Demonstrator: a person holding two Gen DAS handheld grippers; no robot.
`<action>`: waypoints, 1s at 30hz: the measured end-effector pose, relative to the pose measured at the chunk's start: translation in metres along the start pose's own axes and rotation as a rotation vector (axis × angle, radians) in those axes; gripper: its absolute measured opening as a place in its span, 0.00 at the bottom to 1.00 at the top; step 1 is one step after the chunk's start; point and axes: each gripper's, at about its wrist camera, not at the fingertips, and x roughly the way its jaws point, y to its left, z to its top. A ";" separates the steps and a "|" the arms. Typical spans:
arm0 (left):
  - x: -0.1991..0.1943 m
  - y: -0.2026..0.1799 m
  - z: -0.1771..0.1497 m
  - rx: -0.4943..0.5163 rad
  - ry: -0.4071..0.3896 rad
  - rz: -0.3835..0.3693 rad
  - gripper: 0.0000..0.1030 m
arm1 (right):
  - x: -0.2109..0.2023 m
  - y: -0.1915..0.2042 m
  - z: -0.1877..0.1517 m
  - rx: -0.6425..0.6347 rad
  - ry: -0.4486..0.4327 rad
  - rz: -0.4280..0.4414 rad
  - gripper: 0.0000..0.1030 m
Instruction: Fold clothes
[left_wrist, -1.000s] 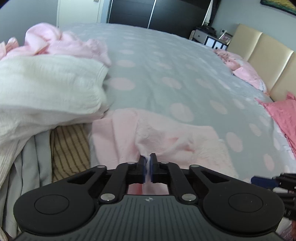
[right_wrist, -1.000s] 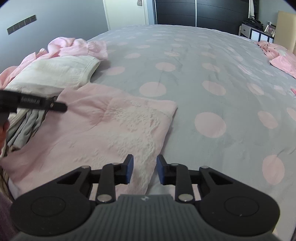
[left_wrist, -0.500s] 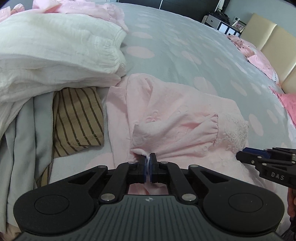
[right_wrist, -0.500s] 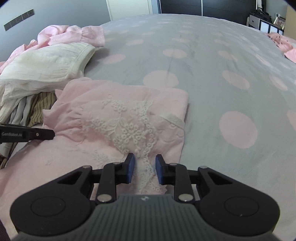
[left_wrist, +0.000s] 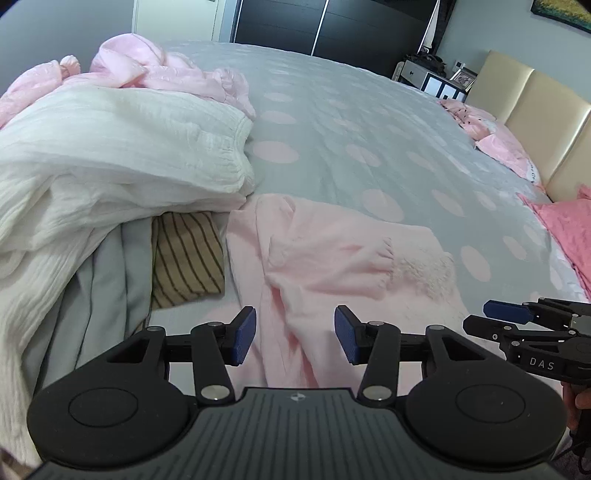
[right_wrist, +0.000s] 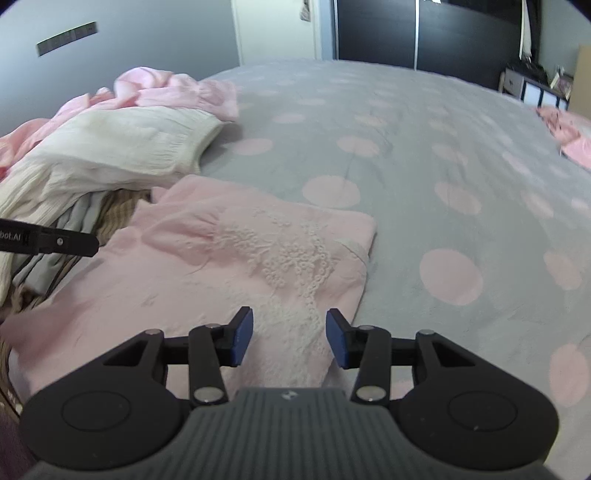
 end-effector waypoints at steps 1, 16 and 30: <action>-0.006 -0.001 -0.003 -0.001 -0.001 -0.009 0.45 | -0.009 0.003 -0.004 -0.012 -0.006 0.008 0.48; -0.068 -0.001 -0.075 0.056 0.041 -0.011 0.52 | -0.070 0.051 -0.087 -0.267 0.068 0.073 0.59; -0.015 -0.054 -0.133 0.583 0.171 0.151 0.46 | -0.061 0.081 -0.123 -0.549 0.098 -0.007 0.64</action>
